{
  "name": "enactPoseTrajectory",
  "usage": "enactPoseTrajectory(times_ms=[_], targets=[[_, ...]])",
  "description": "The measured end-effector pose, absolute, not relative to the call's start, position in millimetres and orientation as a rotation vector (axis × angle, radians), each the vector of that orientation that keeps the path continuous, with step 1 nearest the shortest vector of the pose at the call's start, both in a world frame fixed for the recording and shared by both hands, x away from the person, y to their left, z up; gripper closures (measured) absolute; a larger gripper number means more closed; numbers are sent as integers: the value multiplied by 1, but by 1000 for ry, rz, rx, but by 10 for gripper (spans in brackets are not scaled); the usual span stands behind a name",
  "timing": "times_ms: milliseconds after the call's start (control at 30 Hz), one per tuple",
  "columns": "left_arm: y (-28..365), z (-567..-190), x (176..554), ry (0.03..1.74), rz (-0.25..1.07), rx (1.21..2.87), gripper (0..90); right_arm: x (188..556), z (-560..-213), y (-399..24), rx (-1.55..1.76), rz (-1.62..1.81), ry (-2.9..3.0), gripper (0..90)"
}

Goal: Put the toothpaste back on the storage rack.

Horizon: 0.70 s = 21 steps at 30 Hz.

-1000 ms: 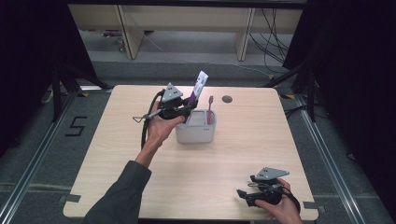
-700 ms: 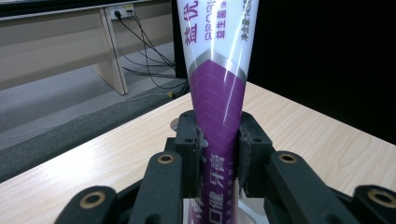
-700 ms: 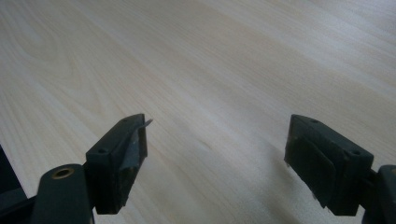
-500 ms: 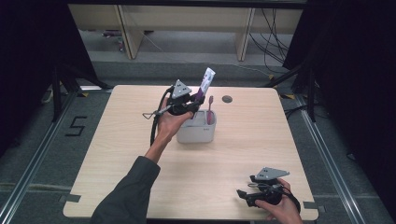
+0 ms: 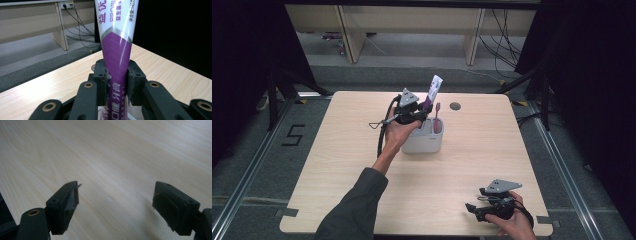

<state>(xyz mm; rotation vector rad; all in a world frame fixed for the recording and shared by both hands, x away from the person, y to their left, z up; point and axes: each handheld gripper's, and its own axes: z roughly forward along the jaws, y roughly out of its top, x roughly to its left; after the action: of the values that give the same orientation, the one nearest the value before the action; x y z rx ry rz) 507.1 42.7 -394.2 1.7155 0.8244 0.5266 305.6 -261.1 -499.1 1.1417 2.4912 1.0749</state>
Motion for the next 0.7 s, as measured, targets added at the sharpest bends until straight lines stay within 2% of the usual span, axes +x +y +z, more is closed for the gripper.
enactPoseTrajectory(times_ms=[700], targets=[[53, -426, 510, 908, 522, 1773, 721, 306, -500, -260, 1137, 1071, 2496, 220]])
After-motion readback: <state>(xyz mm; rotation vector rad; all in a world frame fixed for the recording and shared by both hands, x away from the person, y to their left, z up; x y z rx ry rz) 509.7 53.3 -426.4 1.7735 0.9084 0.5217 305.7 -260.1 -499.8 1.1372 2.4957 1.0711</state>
